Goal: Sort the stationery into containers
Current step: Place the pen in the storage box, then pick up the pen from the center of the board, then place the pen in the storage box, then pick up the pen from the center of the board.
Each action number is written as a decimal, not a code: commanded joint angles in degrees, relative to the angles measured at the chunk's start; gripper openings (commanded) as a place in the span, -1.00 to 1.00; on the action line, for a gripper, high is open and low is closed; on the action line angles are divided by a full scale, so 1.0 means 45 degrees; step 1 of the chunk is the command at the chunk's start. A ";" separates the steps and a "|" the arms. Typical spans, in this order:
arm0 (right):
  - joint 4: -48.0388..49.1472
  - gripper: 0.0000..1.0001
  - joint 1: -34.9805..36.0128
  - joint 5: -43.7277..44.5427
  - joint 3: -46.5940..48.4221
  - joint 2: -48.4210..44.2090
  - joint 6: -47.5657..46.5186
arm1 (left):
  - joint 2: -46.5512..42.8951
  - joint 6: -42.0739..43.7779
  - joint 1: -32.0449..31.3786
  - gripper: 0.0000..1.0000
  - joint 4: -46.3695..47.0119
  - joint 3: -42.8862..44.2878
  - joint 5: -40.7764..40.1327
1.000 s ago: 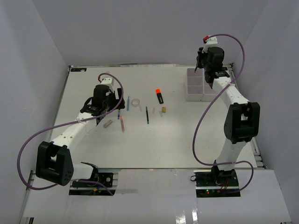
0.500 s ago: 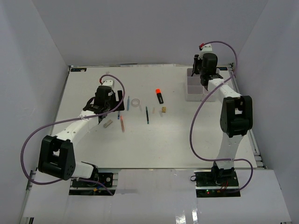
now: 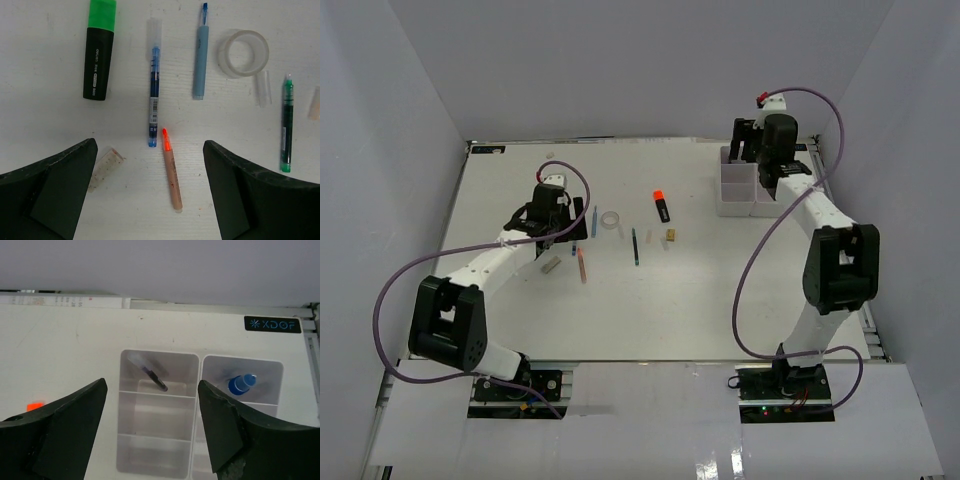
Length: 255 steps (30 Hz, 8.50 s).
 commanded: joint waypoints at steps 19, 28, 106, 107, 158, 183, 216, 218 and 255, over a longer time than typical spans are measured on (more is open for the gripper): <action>-0.0762 0.90 0.0027 -0.3793 -0.5963 -0.8423 0.2792 | 0.3814 -0.1169 0.0426 0.20 -0.2616 0.3546 0.0772; -0.0604 0.90 0.0046 -0.4185 -0.6960 -0.8756 0.2832 | 0.4867 -0.1286 0.0289 0.11 -0.2616 0.4015 0.0577; -0.0624 -0.20 0.5164 -0.8111 -0.2742 -0.5768 0.5195 | -0.3080 0.5588 -0.3851 -1.00 0.2384 0.1203 0.7784; -0.0585 -0.33 0.5183 -0.8150 -0.2761 -0.5729 0.5214 | -0.3080 0.5589 -0.3871 -1.00 0.2365 0.1203 0.7803; 0.1056 -0.66 0.0066 0.1070 0.0949 0.0852 -0.0352 | -0.1146 0.0979 -0.3031 0.96 0.1154 0.0246 0.0284; -0.1599 0.78 0.0300 -0.1138 -0.0806 -0.3889 0.0544 | -0.0366 -0.1632 -0.3031 0.96 -0.0444 0.1279 0.1316; -0.0585 0.81 0.0671 -0.3345 -0.8699 -1.0846 0.3554 | 0.7310 -0.4997 -0.5043 0.18 -0.5116 0.7238 -0.0126; -0.0585 0.82 0.0710 -0.3365 -0.8738 -1.0826 0.3535 | 0.7466 -0.4959 -0.5043 0.14 -0.5135 0.7355 -0.0087; -0.0877 0.92 0.1530 -0.7817 -0.7021 -0.9596 0.3534 | 0.0403 -0.0800 -0.5023 -0.93 0.1204 0.2730 0.3055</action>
